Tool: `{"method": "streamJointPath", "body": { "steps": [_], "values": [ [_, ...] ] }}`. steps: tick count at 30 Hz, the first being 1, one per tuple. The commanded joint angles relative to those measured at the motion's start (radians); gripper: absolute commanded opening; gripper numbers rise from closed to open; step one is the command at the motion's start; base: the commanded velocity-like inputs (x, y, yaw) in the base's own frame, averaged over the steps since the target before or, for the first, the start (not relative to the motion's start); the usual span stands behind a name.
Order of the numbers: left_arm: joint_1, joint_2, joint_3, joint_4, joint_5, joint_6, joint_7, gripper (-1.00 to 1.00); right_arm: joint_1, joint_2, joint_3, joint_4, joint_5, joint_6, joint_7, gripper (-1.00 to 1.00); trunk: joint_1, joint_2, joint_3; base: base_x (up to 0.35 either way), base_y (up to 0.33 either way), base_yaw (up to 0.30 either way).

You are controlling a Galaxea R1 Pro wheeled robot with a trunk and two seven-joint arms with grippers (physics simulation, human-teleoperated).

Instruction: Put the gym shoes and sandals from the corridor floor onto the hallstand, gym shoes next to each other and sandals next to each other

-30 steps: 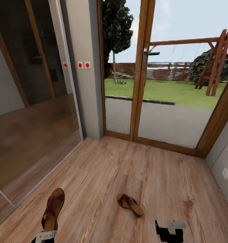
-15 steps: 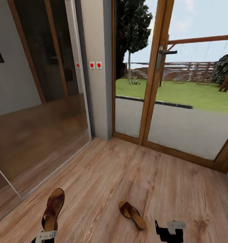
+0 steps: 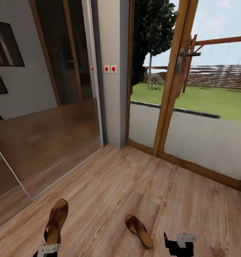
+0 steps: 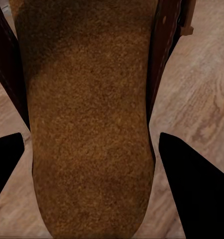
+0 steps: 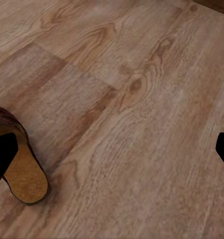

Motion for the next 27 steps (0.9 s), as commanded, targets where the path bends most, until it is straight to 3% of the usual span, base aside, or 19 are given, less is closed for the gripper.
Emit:
{"method": "streamJointPath", "body": {
  "steps": [1,12,27],
  "values": [
    [-0.001,0.000,0.009,0.000,-0.010,-0.004,-0.004,-1.00,-0.001,0.000,-0.003,0.001,0.010,-0.003,-0.004,1.00,0.000,0.000,-0.001,0.000,-0.208,0.012],
    [-0.001,0.000,0.009,0.000,-0.010,-0.004,-0.004,-1.00,-0.001,0.000,-0.004,0.000,0.012,-0.003,-0.005,1.00,0.000,0.000,-0.001,0.000,-0.192,0.025],
    [-0.001,0.001,0.009,0.000,-0.010,-0.004,-0.004,-1.00,-0.001,0.000,-0.004,0.000,0.012,-0.003,-0.005,1.00,0.000,0.000,-0.001,0.000,-0.027,0.251]
  ]
}}
